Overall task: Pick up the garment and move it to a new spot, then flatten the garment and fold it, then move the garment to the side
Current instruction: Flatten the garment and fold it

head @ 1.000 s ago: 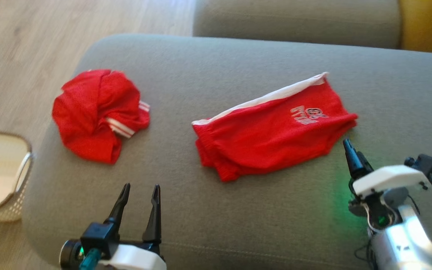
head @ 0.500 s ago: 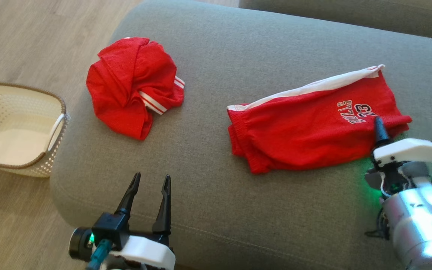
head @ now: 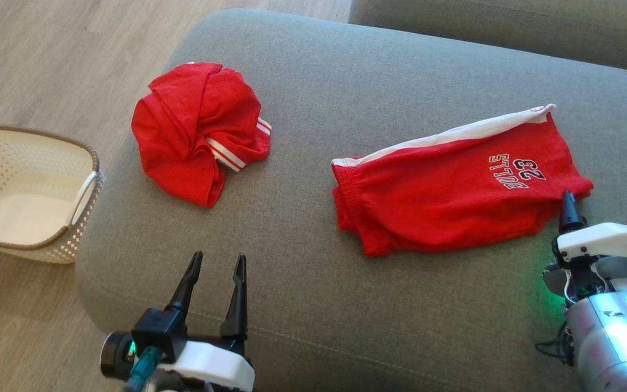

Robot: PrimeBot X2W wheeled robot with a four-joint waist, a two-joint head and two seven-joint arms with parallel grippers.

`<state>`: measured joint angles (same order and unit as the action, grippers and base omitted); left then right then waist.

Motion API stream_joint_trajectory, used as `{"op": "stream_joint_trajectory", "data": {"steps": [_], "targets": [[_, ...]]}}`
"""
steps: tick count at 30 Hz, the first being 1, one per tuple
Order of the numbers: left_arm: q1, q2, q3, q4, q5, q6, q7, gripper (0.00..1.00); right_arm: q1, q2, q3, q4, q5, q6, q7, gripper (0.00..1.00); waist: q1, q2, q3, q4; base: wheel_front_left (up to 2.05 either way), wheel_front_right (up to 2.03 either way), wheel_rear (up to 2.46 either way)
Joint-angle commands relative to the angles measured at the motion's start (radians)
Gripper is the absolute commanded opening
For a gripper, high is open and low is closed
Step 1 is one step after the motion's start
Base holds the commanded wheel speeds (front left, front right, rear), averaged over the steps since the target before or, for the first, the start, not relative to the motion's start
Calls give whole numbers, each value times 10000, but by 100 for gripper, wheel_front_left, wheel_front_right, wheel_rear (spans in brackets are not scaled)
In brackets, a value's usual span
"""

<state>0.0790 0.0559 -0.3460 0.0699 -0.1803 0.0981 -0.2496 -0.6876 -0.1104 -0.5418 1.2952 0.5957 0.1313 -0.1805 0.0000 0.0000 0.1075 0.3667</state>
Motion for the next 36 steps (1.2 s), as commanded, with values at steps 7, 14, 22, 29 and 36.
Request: {"op": "stream_joint_trajectory", "data": {"steps": [7,14,22,29,36], "targets": [[-433,-56,138,-350,-61,21,-122,100,-352,258,-686,-46,-850,-6,468,100,0,0,229,112,0,0,0],[-492,-56,139,-343,-15,9,-122,100,-712,206,-1592,-45,-1795,-6,918,100,0,0,507,354,0,0,0],[-617,-57,82,-365,-128,41,-122,100,-1170,299,-2489,-45,-3082,-6,1613,100,0,0,757,458,0,0,0],[-755,-57,-46,-172,-319,44,-122,100,-1625,410,-3508,-45,-4249,-6,1878,0,0,0,810,459,0,0,0],[-732,-57,-59,6,-322,43,-122,100,-1689,463,-4529,-44,-4604,-6,1212,0,0,0,530,258,0,0,0]]}}
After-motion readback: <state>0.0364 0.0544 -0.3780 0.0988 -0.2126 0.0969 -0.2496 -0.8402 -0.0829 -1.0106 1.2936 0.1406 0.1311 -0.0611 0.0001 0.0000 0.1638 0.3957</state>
